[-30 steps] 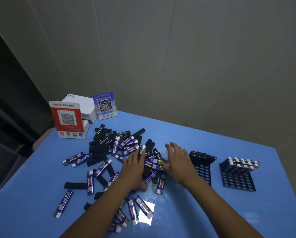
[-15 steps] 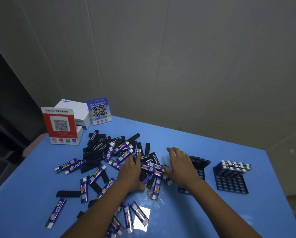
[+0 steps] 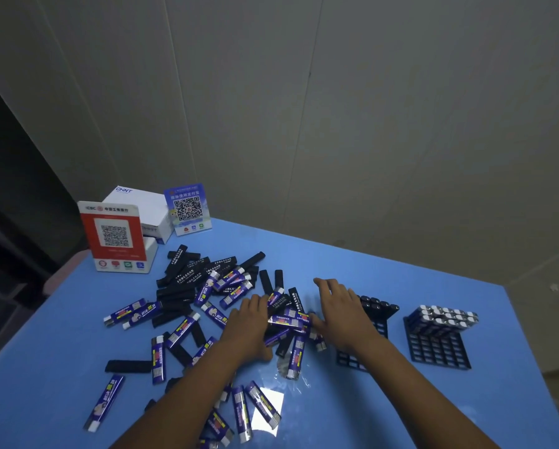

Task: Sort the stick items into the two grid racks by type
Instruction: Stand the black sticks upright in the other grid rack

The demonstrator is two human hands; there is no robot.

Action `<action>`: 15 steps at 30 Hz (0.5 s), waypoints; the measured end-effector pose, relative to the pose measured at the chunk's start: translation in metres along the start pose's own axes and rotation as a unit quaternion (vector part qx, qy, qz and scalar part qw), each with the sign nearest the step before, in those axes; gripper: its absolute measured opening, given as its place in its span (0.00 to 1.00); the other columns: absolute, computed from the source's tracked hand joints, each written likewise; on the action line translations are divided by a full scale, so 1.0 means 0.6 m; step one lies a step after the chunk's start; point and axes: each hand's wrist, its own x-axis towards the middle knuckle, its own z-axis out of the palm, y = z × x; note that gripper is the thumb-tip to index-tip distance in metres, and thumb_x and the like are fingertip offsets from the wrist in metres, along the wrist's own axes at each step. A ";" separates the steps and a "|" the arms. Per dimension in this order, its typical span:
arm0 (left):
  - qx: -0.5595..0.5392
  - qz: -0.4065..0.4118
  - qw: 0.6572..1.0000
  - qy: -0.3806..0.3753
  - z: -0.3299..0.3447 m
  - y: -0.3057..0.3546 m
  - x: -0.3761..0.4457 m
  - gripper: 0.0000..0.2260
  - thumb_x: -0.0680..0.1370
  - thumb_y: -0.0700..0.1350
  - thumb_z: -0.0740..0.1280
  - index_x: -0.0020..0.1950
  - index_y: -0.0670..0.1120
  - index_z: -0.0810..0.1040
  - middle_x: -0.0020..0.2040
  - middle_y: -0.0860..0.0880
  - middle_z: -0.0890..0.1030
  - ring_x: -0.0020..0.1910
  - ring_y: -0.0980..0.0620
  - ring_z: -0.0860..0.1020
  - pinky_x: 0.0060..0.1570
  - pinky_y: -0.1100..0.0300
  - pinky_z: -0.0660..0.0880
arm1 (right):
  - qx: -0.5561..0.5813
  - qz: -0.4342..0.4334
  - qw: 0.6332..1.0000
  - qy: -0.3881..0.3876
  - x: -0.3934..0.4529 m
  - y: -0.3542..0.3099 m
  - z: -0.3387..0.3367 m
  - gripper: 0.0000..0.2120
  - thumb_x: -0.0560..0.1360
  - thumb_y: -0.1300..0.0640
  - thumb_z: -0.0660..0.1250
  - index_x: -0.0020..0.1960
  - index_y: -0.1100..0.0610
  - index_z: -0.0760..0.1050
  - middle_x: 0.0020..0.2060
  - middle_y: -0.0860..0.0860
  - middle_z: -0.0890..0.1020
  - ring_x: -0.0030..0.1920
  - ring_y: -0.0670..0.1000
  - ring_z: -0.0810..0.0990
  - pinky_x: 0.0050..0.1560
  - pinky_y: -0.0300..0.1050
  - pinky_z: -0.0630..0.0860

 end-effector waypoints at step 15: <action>-0.021 -0.034 0.999 0.008 0.000 0.005 0.004 0.29 0.72 0.48 0.72 0.68 0.44 0.62 0.61 0.46 0.72 0.59 0.47 0.72 0.51 0.55 0.74 | -0.003 0.012 1.000 0.006 -0.003 0.012 -0.009 0.31 0.80 0.45 0.61 0.78 0.53 0.54 0.69 0.53 0.69 0.67 0.55 0.69 0.72 0.52 0.63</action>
